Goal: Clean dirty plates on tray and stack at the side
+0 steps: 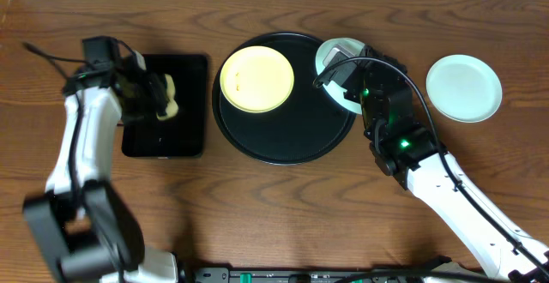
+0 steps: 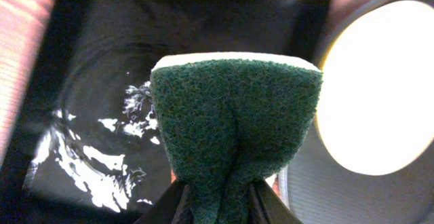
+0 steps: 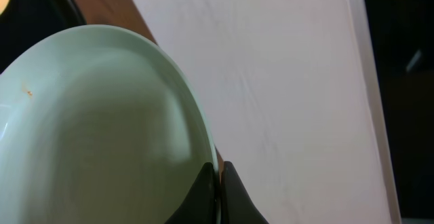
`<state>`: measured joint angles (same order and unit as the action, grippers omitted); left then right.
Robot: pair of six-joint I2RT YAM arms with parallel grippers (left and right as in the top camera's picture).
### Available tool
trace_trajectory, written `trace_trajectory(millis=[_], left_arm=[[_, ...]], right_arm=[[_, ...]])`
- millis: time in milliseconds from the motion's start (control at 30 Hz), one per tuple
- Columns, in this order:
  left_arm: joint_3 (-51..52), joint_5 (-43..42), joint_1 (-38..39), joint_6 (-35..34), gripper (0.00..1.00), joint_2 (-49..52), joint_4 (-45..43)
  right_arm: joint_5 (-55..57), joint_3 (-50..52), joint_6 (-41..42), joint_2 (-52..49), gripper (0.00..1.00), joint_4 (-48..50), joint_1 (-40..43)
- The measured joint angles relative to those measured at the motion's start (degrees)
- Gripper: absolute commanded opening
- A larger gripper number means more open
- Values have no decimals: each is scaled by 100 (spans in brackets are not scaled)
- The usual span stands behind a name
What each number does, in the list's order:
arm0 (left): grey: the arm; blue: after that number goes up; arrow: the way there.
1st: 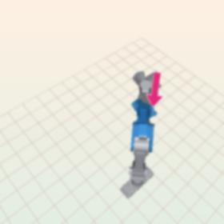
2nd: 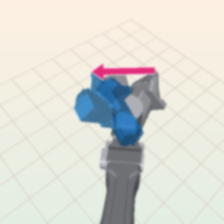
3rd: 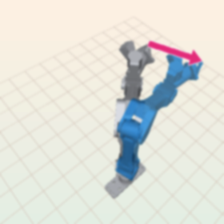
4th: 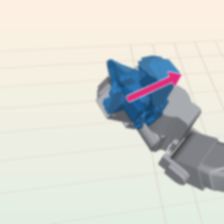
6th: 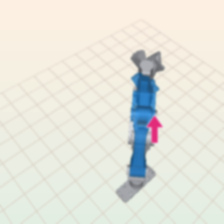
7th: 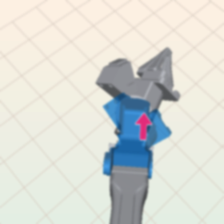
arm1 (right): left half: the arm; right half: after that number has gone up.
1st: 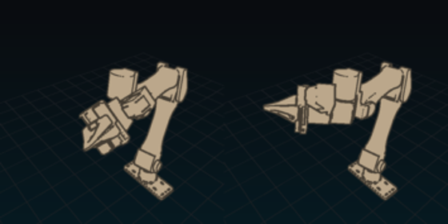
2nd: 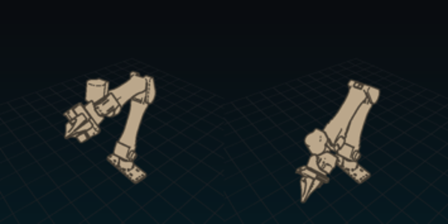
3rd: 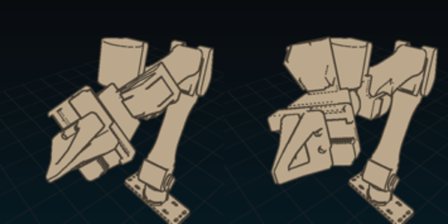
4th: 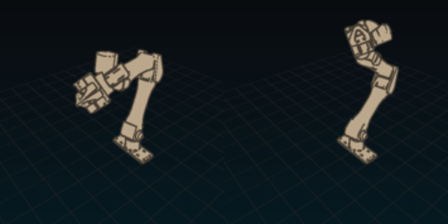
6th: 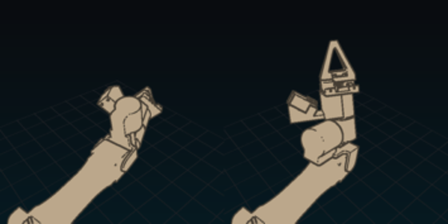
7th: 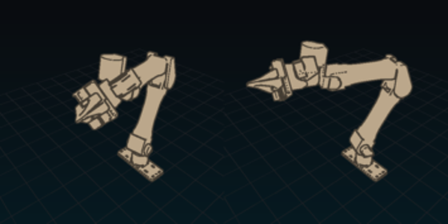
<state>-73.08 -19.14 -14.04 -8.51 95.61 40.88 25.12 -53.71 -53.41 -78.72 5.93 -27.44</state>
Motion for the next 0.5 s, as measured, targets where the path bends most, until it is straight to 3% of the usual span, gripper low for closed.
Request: trace_trajectory(millis=[200,500], left_arm=[[-79,2,0,0,8,-1019,264],[79,4,0,0,8,-857,546]], right_arm=[[-85,0,37,0,1,284,-9],[289,4,262,0,1,581,-232]])
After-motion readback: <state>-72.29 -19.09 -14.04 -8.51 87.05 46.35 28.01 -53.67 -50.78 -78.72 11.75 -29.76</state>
